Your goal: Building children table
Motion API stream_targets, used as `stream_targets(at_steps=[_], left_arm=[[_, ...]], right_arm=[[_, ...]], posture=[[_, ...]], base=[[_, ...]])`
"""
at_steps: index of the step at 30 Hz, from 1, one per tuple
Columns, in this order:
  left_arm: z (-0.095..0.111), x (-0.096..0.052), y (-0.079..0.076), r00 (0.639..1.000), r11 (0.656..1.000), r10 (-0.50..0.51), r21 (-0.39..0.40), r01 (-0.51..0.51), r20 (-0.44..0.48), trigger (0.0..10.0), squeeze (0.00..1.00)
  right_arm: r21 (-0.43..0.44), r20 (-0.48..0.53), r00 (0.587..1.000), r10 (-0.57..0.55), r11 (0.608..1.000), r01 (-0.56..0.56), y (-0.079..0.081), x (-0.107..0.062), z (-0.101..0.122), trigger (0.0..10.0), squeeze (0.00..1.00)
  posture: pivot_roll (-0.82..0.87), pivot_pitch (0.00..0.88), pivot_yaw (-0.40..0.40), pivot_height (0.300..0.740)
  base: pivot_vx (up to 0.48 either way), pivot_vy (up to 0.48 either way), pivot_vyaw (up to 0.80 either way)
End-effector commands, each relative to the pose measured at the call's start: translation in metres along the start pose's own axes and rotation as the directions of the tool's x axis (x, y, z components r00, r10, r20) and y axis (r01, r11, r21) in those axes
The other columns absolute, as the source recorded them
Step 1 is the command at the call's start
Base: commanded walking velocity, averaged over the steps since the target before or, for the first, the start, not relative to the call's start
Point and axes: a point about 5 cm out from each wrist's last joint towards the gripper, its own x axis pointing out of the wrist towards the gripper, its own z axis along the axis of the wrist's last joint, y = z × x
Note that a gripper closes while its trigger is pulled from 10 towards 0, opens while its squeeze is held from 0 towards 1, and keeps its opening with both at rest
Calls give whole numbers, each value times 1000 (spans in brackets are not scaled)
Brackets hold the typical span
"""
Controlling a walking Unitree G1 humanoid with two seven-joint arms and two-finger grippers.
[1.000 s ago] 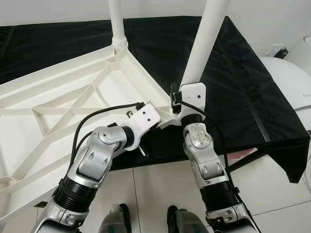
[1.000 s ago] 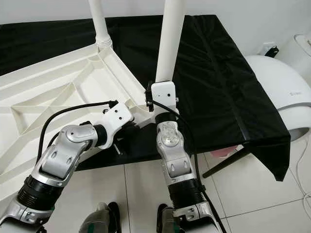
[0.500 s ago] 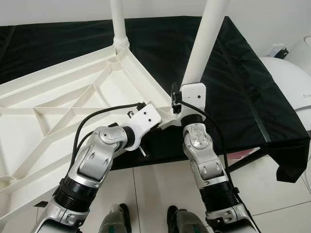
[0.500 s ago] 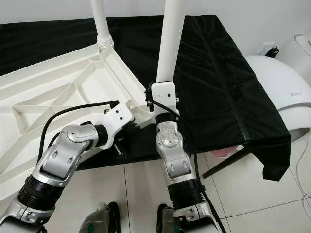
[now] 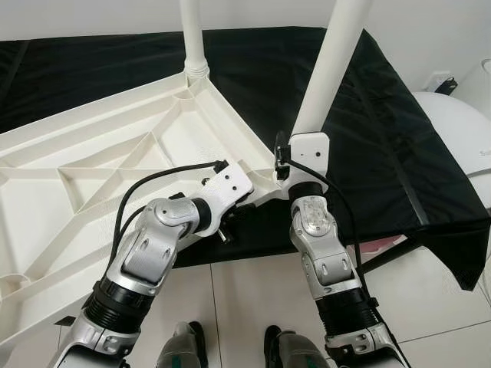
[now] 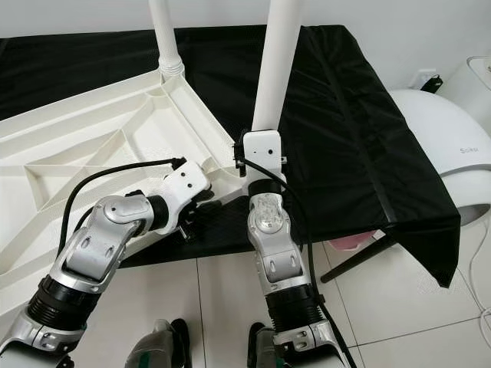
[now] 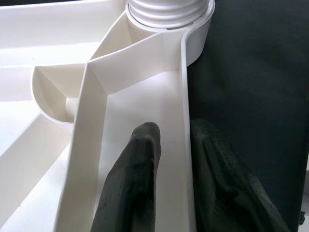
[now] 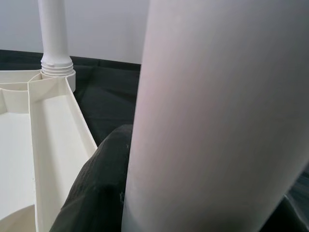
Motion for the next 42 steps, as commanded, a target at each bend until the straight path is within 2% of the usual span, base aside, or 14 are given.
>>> stream_targets(at_steps=[1, 11, 23, 42], left_arm=[[0, 1, 4, 998, 998, 69, 14, -69, -8, 10000, 0], [1, 1, 5, 997, 997, 72, 17, -72, -8, 10000, 0], [0, 1, 7, 997, 997, 74, 21, -74, -11, 10000, 0], [0, 0, 9, 997, 997, 76, 18, -75, -14, 10000, 0]], right_arm=[[-34, -40, 997, -71, 997, 70, -15, -3, -10, 10000, 0], [-30, -35, 997, -75, 997, 74, -15, -3, -9, 10000, 0], [33, -15, 997, -82, 996, 83, -19, -3, -4, 10000, 0], [34, -10, 996, -92, 995, 93, -21, -1, -3, 10000, 0]], posture=[[-99, 196, -38, 740], [-100, 192, -37, 740], [-103, 186, -31, 740], [-100, 191, -27, 740]], base=[[0, 0, 0], [0, 0, 0], [0, 0, 0], [0, 0, 0]])
